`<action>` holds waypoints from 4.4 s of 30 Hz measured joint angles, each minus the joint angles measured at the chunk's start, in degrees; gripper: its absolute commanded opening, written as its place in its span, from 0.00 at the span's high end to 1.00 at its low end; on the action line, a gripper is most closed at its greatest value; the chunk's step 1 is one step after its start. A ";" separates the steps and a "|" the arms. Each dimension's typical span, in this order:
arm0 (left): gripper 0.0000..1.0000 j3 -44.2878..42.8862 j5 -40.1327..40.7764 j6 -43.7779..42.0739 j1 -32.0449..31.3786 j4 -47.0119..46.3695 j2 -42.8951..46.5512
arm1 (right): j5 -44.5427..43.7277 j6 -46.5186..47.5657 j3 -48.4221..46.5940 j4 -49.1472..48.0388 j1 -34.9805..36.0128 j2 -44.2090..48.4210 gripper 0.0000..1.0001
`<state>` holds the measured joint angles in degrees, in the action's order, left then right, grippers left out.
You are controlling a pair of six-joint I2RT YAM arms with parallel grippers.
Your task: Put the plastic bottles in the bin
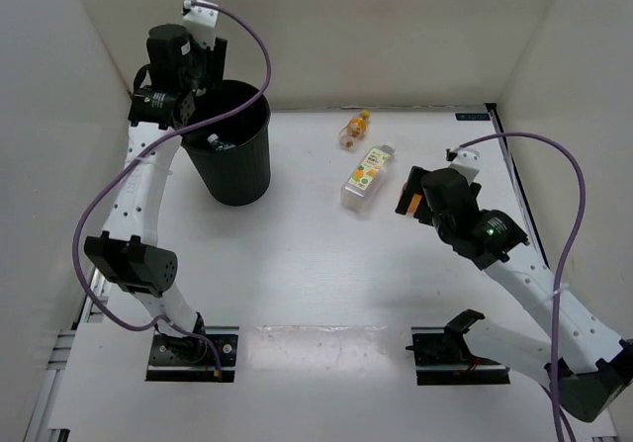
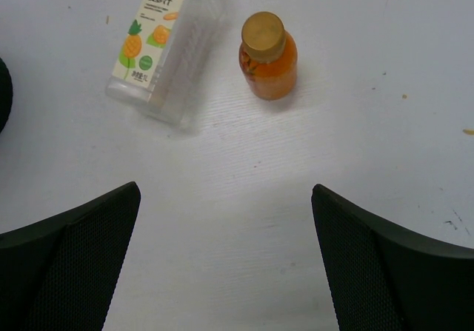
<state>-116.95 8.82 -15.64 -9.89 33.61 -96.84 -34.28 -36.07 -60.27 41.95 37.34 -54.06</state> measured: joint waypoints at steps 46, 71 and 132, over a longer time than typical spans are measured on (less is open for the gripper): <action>0.00 48.98 8.85 -4.22 6.43 8.50 42.84 | 12.92 6.71 -17.57 -4.31 -20.79 -51.49 0.36; 0.00 56.04 13.97 0.74 15.17 9.81 46.16 | 23.58 14.25 -36.00 -32.65 -1.62 -35.85 0.88; 0.00 -7.06 3.19 -10.05 -29.03 17.25 -12.13 | 5.95 5.75 4.87 -4.20 -21.27 4.15 0.00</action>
<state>-124.01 12.01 -25.69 -38.92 50.85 -108.97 -28.34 -30.33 -55.40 37.76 16.08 -49.91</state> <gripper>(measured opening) 0.999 0.995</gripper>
